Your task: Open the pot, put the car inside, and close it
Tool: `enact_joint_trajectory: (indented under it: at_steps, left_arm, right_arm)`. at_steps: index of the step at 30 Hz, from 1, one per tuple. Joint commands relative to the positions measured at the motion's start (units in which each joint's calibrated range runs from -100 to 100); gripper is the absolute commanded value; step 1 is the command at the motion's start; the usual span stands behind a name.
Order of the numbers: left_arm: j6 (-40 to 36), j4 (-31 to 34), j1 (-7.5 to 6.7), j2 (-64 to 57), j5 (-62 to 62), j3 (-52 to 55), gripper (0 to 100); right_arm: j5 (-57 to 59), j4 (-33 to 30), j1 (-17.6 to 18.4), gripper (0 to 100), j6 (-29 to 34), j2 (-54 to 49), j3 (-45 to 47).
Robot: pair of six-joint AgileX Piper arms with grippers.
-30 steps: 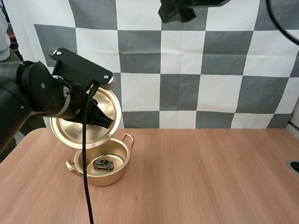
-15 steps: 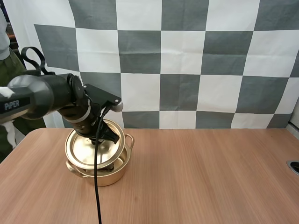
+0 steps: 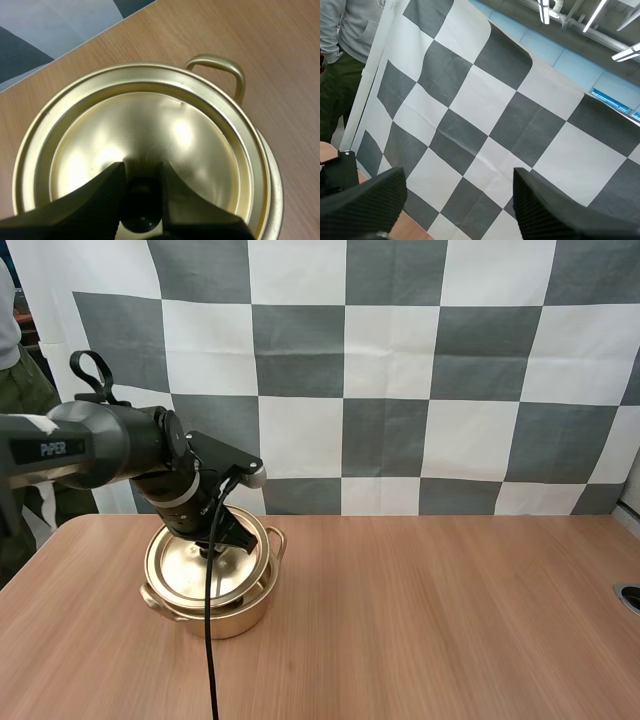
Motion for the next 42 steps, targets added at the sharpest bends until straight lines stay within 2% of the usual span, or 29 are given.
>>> enact_joint_trajectory:
  at_steps: [1, 25, 28, 29, 31, 32, 34, 35, 36, 42]
  left_arm:
    - [0.90, -1.21, -0.04, 0.22, 0.75, -0.05, 0]
    - [0.86, -2.00, -0.04, 7.08, -0.59, -0.05, 0]
    - [0.32, -2.00, -0.04, 7.08, -1.95, -0.05, 4]
    - [0.32, -2.00, -0.04, 7.08, -2.19, -0.05, 8]
    - [0.32, -2.00, -0.04, 7.08, -2.71, -0.05, 25]
    - [0.32, -2.00, -0.04, 7.08, -2.74, -0.05, 29]
    - [0.32, -2.00, -0.04, 7.08, -2.95, -0.05, 55]
    - [0.53, -2.00, -0.04, 7.08, -2.95, -0.05, 83]
    - [1.22, -2.00, -0.04, 7.08, -2.95, -0.05, 100]
    - [2.93, -1.45, -0.04, 7.08, -2.33, -0.05, 100]
  right_arm:
    - [0.00, 0.00, -0.02, 100, -0.04, -0.02, 0.08]
    - [0.00, 0.00, -0.02, 100, -0.04, -0.02, 0.08]
    - [0.00, 0.44, -0.02, 100, -0.04, -0.02, 0.08]
    - [0.00, 0.44, -0.02, 100, -0.04, -0.02, 0.08]
    - [0.00, 0.44, -0.02, 100, -0.04, -0.02, 0.08]
    - [0.00, 0.44, -0.02, 100, -0.04, -0.02, 0.08]
    - [0.00, 0.44, -0.02, 100, -0.04, -0.02, 0.08]
    - [0.00, 0.44, -0.02, 100, -0.04, -0.02, 0.08]
    - [0.00, 0.44, -0.02, 100, -0.04, -0.02, 0.08]
    - [0.00, 0.44, -0.02, 100, -0.04, -0.02, 0.08]
